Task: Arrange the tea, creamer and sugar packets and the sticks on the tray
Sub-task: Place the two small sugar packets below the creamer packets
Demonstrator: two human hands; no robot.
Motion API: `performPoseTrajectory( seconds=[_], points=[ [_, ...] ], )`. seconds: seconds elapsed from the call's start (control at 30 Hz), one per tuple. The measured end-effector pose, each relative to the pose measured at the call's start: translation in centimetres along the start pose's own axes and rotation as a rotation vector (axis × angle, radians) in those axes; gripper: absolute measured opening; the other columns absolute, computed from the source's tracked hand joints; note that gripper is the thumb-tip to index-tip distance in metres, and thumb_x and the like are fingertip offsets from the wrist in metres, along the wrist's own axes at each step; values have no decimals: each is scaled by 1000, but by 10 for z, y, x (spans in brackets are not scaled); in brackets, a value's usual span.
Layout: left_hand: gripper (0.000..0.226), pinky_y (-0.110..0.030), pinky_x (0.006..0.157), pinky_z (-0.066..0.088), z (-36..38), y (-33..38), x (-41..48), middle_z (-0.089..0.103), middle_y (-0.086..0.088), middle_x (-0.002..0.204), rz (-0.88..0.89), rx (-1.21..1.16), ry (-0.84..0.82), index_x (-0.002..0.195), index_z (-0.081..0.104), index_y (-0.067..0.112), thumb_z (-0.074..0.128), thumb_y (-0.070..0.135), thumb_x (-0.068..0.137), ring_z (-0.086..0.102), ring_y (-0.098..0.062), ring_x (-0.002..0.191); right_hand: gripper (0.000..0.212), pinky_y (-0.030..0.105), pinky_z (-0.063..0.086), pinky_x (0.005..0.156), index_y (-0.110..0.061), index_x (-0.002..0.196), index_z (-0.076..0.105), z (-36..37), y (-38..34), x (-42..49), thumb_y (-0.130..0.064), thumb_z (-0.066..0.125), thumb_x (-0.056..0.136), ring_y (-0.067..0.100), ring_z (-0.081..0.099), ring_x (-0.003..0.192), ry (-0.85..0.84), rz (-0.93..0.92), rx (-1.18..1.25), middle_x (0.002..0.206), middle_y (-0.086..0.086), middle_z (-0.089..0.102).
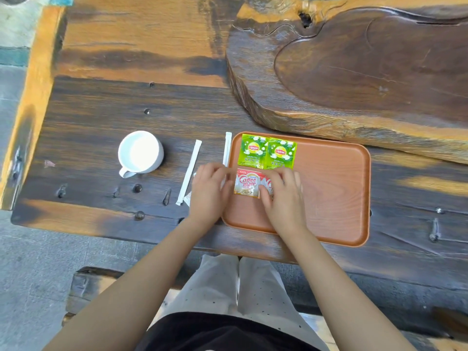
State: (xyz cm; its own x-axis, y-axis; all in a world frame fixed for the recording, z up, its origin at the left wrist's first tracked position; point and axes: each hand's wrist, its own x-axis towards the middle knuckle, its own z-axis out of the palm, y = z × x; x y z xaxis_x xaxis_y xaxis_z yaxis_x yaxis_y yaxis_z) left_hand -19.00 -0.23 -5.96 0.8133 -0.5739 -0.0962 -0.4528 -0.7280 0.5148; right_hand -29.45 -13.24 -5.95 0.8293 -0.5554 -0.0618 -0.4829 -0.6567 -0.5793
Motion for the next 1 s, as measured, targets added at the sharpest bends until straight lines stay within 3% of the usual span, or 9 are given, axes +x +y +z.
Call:
performPoseTrajectory(
  seconds=[0.17,0.33,0.6,0.7,0.83,0.93,1.0],
  points=[
    [33,-33,91,37,-23,-43,-21,60,-14,107,-249,25,-70,110,61,8,66,17,79,47,-33,103,23,41,38,86,-12,103,63,21,-45,32,-20,59,82,33,50,101,-193,-245,-111,103,9,62],
    [55,-40,87,43,-25,-53,-38,58,-15,105,-221,134,-192,114,58,7,77,30,67,48,-34,98,23,40,29,94,-12,108,58,51,-88,58,-13,48,87,29,41,116,-439,-359,-326,115,8,57],
    [40,-46,83,48,-29,-54,-34,63,-17,99,-158,135,-96,112,61,3,48,19,78,52,-38,92,30,41,30,98,-8,115,49,67,-104,64,-5,44,86,32,41,117,-486,-326,-445,122,13,53],
    [34,-42,85,45,-32,-58,-33,64,-16,104,-138,106,-88,116,60,4,55,12,84,51,-35,97,28,40,31,96,-7,112,49,64,-105,64,-4,41,86,33,42,115,-461,-297,-390,121,13,54],
    [27,-37,80,46,-40,-63,-30,70,-16,98,-108,63,-68,111,65,8,49,13,89,56,-35,93,22,39,39,88,-7,107,51,56,-102,63,-9,47,86,34,55,106,-499,-247,-200,113,17,62],
    [25,-32,71,41,-50,-57,-28,71,-16,94,-248,-15,-16,107,66,8,45,12,92,60,-33,90,24,35,46,78,-11,108,51,48,-96,59,-11,52,84,33,61,94,-479,-93,96,100,15,67],
    [25,-26,67,40,-57,-51,-25,70,-12,91,-440,-216,53,104,66,6,44,11,93,63,-29,86,26,25,43,71,-9,110,55,37,-95,53,-6,54,83,24,61,80,-441,51,319,88,11,68]
  ],
)
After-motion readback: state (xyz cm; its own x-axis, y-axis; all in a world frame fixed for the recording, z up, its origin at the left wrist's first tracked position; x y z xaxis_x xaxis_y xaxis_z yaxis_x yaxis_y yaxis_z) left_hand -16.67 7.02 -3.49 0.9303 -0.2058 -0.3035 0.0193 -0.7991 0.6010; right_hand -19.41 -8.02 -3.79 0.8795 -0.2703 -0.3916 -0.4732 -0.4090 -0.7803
